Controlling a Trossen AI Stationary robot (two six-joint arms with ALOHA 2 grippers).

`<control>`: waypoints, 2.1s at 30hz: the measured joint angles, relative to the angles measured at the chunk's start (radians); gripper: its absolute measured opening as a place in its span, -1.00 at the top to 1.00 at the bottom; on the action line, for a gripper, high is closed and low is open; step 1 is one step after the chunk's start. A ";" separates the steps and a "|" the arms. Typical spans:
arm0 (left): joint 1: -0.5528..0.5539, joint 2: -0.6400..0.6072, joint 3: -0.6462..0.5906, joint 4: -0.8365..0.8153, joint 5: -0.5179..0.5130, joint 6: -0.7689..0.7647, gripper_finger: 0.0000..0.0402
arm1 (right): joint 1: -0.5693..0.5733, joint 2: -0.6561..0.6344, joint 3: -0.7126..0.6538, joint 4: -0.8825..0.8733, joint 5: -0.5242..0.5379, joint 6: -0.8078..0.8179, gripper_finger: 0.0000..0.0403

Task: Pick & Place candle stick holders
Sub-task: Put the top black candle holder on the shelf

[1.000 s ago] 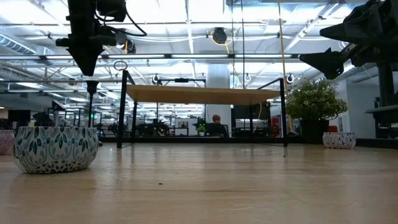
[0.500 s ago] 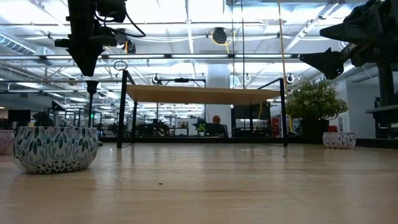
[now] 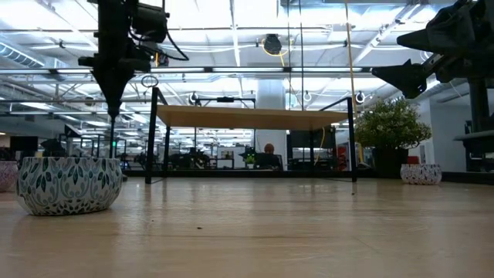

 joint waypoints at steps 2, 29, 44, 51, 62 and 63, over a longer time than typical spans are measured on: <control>0.005 0.008 0.001 0.003 0.009 -0.001 0.57 | 0.000 0.000 0.000 0.000 0.000 0.000 -0.93; 0.014 -0.041 -0.007 -0.009 0.056 -0.066 0.57 | 0.000 0.000 0.000 0.000 0.003 0.000 -0.93; 0.014 -0.057 -0.006 0.000 0.053 -0.077 0.57 | 0.000 0.000 0.000 0.000 0.004 0.000 -0.93; 0.014 -0.072 0.052 0.002 0.078 -0.067 0.57 | 0.000 0.000 0.000 0.000 0.005 0.000 -0.93; 0.032 -0.070 0.036 -0.014 0.042 -0.054 0.57 | 0.000 0.000 0.000 0.000 0.005 0.000 -0.93; 0.038 -0.068 0.032 -0.014 0.045 -0.054 0.57 | 0.000 0.000 0.000 0.000 0.005 0.000 -0.93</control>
